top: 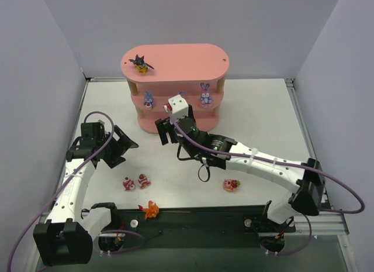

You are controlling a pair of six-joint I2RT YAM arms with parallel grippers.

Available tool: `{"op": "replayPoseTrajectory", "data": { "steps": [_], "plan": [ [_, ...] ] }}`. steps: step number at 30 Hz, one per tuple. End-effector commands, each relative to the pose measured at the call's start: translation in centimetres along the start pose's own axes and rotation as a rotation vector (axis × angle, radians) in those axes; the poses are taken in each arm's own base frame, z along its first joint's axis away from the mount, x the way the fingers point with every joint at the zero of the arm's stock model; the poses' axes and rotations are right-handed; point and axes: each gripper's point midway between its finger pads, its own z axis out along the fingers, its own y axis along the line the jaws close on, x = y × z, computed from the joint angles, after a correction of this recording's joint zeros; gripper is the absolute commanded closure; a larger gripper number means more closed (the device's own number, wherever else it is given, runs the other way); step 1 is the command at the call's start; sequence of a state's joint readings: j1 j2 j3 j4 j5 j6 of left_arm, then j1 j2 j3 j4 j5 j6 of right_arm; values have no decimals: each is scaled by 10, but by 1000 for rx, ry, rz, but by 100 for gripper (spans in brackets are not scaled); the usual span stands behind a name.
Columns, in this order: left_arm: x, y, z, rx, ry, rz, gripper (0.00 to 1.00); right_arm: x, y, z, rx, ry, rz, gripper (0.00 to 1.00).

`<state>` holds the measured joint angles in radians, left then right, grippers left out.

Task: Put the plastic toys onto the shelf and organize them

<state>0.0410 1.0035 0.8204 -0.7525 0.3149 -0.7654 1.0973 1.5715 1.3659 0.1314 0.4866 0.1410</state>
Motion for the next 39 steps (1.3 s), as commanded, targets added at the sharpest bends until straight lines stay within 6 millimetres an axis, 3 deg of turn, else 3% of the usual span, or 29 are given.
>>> {"op": "replayPoseTrajectory", "data": {
  "steps": [1,3,4,5,7,13,16,21,28,35,39],
  "plan": [
    [-7,-7,-2,40,-38,34,5,72,16,-47,-213,221,-20,29],
    [-7,-6,0,42,-35,34,5,86,37,-73,-384,268,20,30],
    [-6,-7,1,46,-33,34,5,112,45,-83,-449,319,25,29],
    [-7,-6,2,43,-34,32,5,113,57,-94,-530,330,69,29],
    [-6,-7,2,45,-31,36,5,139,80,-113,-673,409,92,29],
    [-3,-6,5,31,-12,44,5,199,118,-127,-835,614,108,28],
    [-1,-8,5,26,-1,55,5,216,135,-128,-880,661,114,29],
    [-2,-10,4,18,-2,63,5,233,157,-134,-950,743,158,31],
    [6,-14,3,16,22,96,5,261,165,-145,-951,825,174,36],
    [11,-9,3,9,23,93,5,272,179,-141,-950,835,177,43],
    [10,-9,0,7,14,98,5,285,177,-138,-879,871,124,44]
  ]
}}
